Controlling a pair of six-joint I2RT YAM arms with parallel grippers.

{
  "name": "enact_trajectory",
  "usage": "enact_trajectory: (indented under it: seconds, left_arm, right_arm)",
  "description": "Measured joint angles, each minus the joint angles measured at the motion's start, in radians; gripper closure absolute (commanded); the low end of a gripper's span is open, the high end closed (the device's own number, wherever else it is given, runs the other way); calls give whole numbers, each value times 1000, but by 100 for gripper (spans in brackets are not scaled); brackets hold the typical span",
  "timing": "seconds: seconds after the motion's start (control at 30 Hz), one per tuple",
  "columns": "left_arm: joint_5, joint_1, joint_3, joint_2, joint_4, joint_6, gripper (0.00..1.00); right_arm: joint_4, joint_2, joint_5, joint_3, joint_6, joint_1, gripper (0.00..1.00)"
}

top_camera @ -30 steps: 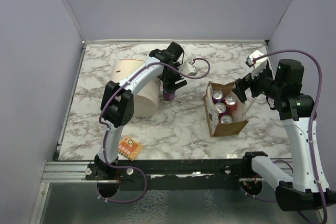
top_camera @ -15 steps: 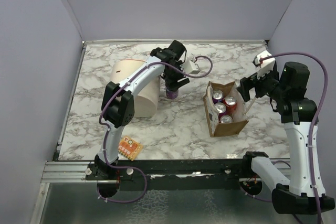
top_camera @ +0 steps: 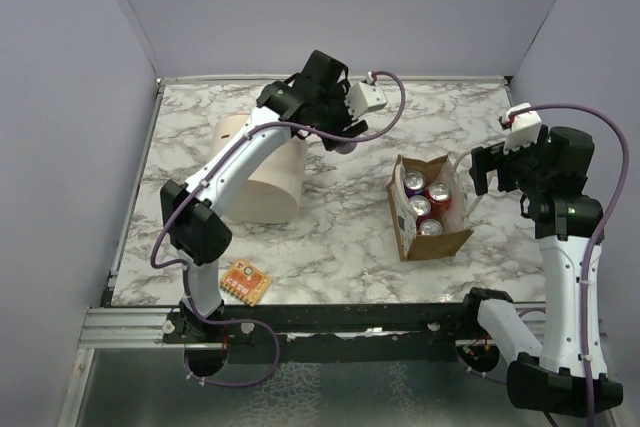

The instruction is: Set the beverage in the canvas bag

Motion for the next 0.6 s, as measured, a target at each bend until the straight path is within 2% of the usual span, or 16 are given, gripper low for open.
enact_trajectory:
  seconds: [0.17,0.37,0.6]
  left_arm:
    - [23,-39,24,-119,74,-73,100]
    - [115,-138,132,-187,131,-179,100]
    - [195,-259,167,-180,140,-227,100]
  right_arm:
    - [6,2,41,-36,11,-17,11]
    - [13,21,60,-73,27,-19,35]
    - [24,106,63,-76,46,-24,42]
